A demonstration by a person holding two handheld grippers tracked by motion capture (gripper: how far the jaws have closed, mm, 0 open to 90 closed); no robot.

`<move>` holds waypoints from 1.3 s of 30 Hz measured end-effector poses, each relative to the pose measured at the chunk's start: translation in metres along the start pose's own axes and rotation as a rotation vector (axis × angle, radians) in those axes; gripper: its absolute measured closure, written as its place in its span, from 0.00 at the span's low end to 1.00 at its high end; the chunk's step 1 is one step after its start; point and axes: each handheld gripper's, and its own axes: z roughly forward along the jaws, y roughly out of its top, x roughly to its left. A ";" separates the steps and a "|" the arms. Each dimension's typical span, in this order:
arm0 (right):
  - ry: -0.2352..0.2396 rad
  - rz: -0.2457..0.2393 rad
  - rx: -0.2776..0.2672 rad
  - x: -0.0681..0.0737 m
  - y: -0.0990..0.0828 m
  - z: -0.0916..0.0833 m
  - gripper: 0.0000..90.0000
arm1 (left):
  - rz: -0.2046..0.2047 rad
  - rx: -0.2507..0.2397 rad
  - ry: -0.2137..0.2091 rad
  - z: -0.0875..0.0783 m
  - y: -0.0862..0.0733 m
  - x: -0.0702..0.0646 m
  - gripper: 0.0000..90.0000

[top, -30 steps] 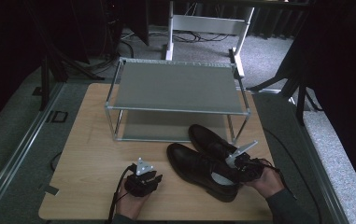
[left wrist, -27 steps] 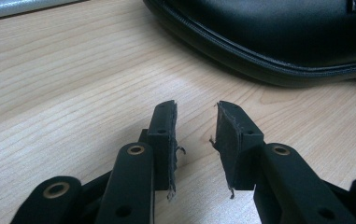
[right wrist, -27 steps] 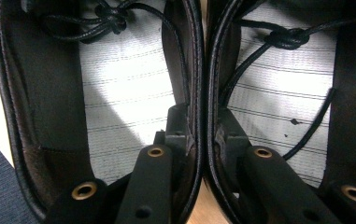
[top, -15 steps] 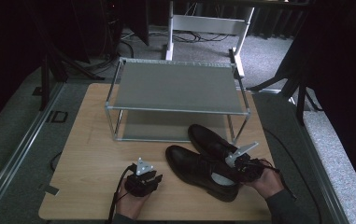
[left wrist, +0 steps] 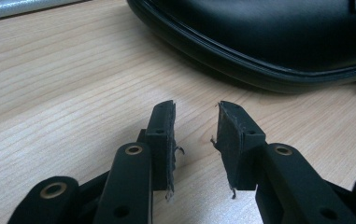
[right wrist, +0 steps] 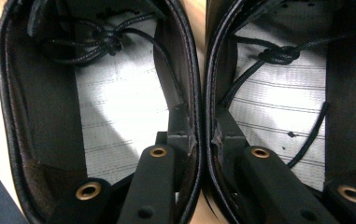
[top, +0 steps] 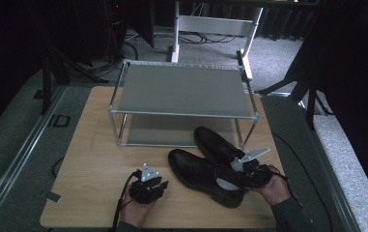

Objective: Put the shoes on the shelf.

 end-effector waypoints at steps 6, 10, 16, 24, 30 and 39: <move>0.002 0.018 -0.025 0.001 0.005 0.003 0.89 | -0.006 -0.006 0.004 -0.002 0.000 0.002 0.75; 0.008 0.027 -0.043 0.003 0.009 0.004 0.89 | -0.010 -0.008 0.006 -0.003 0.000 0.002 0.75; 0.018 0.037 -0.075 0.007 0.015 0.003 0.89 | -0.007 -0.010 0.005 -0.003 0.000 0.001 0.75; 0.016 0.046 -0.098 0.007 0.024 0.006 0.89 | -0.004 -0.011 0.007 -0.004 0.000 0.002 0.74; 0.009 0.059 -0.104 0.007 0.030 0.009 0.89 | -0.005 -0.011 0.009 -0.004 0.000 0.002 0.74; 0.005 0.084 -0.116 0.004 0.039 0.015 0.89 | -0.005 -0.017 0.012 -0.005 0.001 0.002 0.74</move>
